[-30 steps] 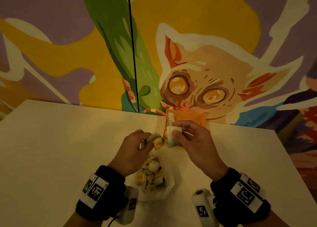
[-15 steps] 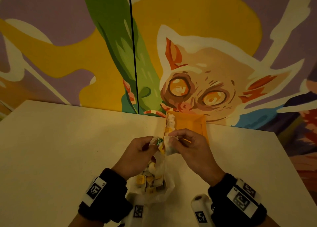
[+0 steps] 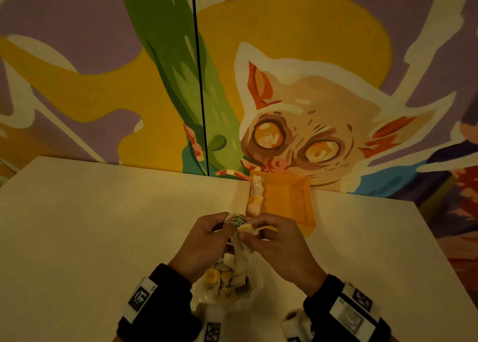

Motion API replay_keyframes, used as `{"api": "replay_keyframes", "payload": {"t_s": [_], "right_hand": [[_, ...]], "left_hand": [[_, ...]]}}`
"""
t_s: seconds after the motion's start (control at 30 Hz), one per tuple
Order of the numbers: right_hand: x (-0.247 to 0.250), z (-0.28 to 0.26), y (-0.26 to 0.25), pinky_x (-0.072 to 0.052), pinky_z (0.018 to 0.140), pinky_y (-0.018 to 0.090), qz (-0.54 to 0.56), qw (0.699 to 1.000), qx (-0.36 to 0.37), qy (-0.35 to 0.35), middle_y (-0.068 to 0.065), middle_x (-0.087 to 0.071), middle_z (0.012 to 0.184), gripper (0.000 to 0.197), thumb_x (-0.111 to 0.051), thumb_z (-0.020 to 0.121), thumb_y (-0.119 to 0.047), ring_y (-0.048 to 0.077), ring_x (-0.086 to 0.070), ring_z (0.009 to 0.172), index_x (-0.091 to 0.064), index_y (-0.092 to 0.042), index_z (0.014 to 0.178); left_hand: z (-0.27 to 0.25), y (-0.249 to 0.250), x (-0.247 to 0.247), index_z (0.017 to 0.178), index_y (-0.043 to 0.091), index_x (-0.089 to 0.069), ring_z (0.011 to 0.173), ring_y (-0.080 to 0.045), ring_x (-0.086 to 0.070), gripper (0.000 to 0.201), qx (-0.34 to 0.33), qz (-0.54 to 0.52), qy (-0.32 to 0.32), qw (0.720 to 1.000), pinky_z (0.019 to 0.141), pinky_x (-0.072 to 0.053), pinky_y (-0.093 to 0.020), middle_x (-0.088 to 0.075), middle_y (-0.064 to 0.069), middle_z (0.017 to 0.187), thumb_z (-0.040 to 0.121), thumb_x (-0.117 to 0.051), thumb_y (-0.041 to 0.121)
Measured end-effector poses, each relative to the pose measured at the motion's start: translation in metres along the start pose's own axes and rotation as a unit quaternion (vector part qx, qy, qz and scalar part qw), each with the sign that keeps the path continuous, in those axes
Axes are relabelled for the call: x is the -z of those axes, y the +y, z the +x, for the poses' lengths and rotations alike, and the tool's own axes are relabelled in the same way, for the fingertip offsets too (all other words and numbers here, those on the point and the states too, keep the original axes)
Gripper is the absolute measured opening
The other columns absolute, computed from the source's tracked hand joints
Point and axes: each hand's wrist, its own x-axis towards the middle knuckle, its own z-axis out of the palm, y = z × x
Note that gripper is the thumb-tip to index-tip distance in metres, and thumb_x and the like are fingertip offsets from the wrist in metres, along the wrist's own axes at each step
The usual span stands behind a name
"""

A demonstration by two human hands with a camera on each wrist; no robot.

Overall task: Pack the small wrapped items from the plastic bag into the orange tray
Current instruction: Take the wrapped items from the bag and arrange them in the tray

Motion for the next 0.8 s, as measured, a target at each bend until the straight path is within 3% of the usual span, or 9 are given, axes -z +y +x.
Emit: {"api": "replay_keyframes", "payload": {"t_s": [0.13, 0.23, 0.27, 0.33, 0.4, 0.6, 0.8], "right_hand": [[0.001, 0.000, 0.000, -0.059, 0.072, 0.033, 0.000, 1.000, 0.004, 0.011, -0.001, -0.073, 0.086, 0.010, -0.078, 0.079, -0.025, 0.016, -0.071, 0.078, -0.075, -0.018, 0.085], [0.004, 0.002, 0.000, -0.060, 0.074, 0.033, 0.009, 0.999, 0.018, 0.026, 0.001, -0.072, 0.083, 0.011, -0.076, 0.080, -0.024, 0.020, -0.069, 0.081, -0.075, -0.015, 0.086], [0.005, 0.002, 0.001, -0.060, 0.074, 0.033, 0.019, 0.999, 0.020, 0.031, 0.002, -0.072, 0.083, 0.014, -0.076, 0.079, -0.026, 0.021, -0.069, 0.082, -0.075, -0.014, 0.086], [0.007, 0.004, 0.000, -0.060, 0.073, 0.032, 0.038, 0.998, 0.027, 0.044, 0.004, -0.071, 0.083, 0.022, -0.075, 0.075, -0.031, 0.021, -0.070, 0.082, -0.074, -0.012, 0.086], [0.009, 0.004, -0.003, -0.058, 0.070, 0.028, 0.054, 0.997, 0.037, 0.049, 0.005, -0.071, 0.082, 0.024, -0.074, 0.073, -0.032, 0.020, -0.069, 0.079, -0.074, -0.011, 0.085], [0.011, 0.007, -0.007, -0.058, 0.070, 0.030, 0.087, 0.992, 0.061, 0.072, 0.010, -0.071, 0.082, 0.014, -0.073, 0.074, -0.028, 0.029, -0.070, 0.079, -0.074, -0.016, 0.082], [0.019, 0.010, -0.010, -0.056, 0.067, 0.023, 0.089, 0.989, 0.070, 0.100, 0.009, -0.071, 0.084, 0.011, -0.071, 0.080, -0.019, 0.023, -0.070, 0.075, -0.073, -0.010, 0.085]], "left_hand": [[0.001, -0.003, 0.002, 0.107, 0.015, -0.070, 0.074, -0.019, -0.070, 0.024, 0.002, 0.006, 0.036, 0.999, 0.061, -0.057, -0.033, -0.074, -0.010, 0.092, 0.099, -0.048, 0.007], [0.008, -0.016, 0.011, 0.106, 0.024, -0.070, 0.080, -0.033, -0.069, 0.032, -0.035, 0.084, 0.075, 0.993, 0.070, -0.057, -0.048, -0.073, -0.013, 0.091, 0.098, -0.049, 0.002], [0.010, -0.020, 0.014, 0.102, 0.027, -0.071, 0.079, -0.034, -0.067, 0.034, -0.048, 0.110, 0.078, 0.990, 0.066, -0.056, -0.046, -0.073, -0.010, 0.089, 0.097, -0.050, 0.001], [0.012, -0.026, 0.018, 0.092, 0.029, -0.071, 0.073, -0.020, -0.065, 0.034, -0.062, 0.145, 0.081, 0.984, 0.059, -0.050, -0.028, -0.072, 0.001, 0.082, 0.096, -0.051, 0.002], [0.011, -0.028, 0.019, 0.088, 0.026, -0.069, 0.067, -0.010, -0.060, 0.028, -0.064, 0.166, 0.068, 0.982, 0.058, -0.044, -0.020, -0.068, 0.009, 0.076, 0.096, -0.052, 0.005], [0.008, -0.033, 0.017, 0.092, 0.018, -0.067, 0.062, -0.015, -0.053, 0.027, -0.013, 0.184, -0.018, 0.983, 0.055, -0.044, -0.025, -0.062, 0.002, 0.073, 0.101, -0.043, 0.010], [0.004, -0.031, 0.021, 0.097, 0.010, -0.067, 0.070, -0.017, -0.061, 0.026, 0.002, 0.134, -0.041, 0.990, 0.063, -0.048, -0.023, -0.068, -0.006, 0.079, 0.102, -0.041, 0.006]]}}
